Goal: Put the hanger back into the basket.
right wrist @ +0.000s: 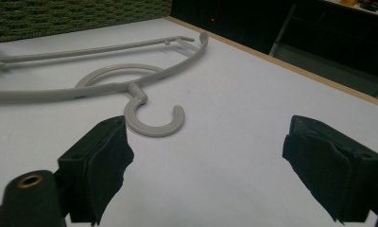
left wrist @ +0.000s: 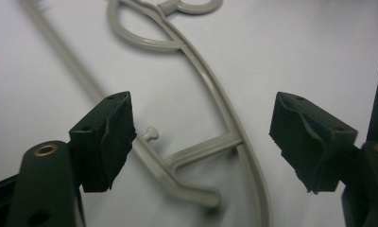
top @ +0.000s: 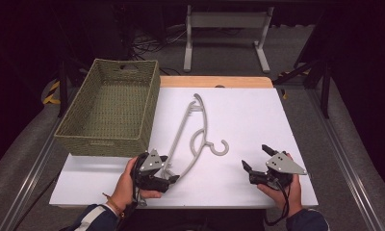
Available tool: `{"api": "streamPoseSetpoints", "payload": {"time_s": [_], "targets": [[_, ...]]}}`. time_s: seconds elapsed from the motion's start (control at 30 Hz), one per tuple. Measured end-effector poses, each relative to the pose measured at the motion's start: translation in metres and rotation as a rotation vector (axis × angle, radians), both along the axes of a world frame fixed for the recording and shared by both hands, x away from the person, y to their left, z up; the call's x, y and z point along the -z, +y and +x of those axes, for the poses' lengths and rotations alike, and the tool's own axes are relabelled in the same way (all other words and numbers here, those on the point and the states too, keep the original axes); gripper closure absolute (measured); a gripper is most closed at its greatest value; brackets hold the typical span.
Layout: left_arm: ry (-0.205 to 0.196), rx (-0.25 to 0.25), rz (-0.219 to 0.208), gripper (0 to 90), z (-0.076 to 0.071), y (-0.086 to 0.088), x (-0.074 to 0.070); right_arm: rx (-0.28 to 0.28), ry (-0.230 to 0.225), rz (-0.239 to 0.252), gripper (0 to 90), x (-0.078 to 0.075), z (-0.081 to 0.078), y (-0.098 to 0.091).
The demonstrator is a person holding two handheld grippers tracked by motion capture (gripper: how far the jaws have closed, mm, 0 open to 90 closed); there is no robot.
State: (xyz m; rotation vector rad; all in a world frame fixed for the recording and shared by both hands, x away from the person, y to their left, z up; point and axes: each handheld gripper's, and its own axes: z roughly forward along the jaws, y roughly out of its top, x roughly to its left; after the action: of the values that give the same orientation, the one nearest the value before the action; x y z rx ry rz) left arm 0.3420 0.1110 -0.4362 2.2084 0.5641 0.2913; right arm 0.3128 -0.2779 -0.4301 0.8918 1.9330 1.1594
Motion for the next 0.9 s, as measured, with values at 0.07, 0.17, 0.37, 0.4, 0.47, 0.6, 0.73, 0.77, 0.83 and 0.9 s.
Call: {"api": "streamPoseSetpoints", "payload": {"time_s": [0.07, 0.17, 0.37, 0.4, 0.47, 0.6, 0.73, 0.77, 0.83, 0.9], "targets": [[0.035, 0.010, 0.036, 27.0, 0.008, -0.008, 0.004, 0.002, -0.001, 0.003, 14.4, 0.001, 0.000, 0.000], [0.073, 0.018, 0.077, 29.8, 0.014, -0.018, 0.008, 0.002, 0.011, 0.000, 14.4, 0.002, 0.001, 0.000], [0.102, 0.001, 0.132, 33.5, 0.025, -0.039, 0.009, 0.000, 0.014, 0.003, 14.4, 0.003, 0.001, 0.000], [0.102, -0.007, 0.154, 34.0, 0.025, -0.043, 0.009, 0.002, 0.014, 0.001, 14.4, 0.003, 0.001, 0.000], [0.119, -0.003, 0.168, 35.5, 0.029, -0.048, 0.011, 0.005, 0.015, 0.001, 14.4, 0.003, 0.001, 0.000], [0.157, -0.011, 0.169, 42.9, 0.037, -0.055, 0.014, 0.006, 0.019, 0.007, 14.6, 0.003, 0.002, -0.002], [0.162, -0.011, 0.181, 47.9, 0.040, -0.057, 0.013, 0.004, 0.020, 0.002, 14.6, 0.003, 0.002, -0.001], [0.169, -0.010, 0.189, 50.4, 0.040, -0.057, 0.012, 0.004, 0.022, 0.002, 14.6, 0.004, 0.002, -0.001], [0.180, -0.010, 0.205, 58.0, 0.042, -0.057, 0.010, 0.005, 0.024, 0.003, 14.6, 0.004, 0.003, -0.001], [0.198, -0.007, 0.227, 68.0, 0.043, -0.054, 0.007, 0.007, 0.023, 0.007, 14.6, 0.004, 0.002, -0.002]]}}
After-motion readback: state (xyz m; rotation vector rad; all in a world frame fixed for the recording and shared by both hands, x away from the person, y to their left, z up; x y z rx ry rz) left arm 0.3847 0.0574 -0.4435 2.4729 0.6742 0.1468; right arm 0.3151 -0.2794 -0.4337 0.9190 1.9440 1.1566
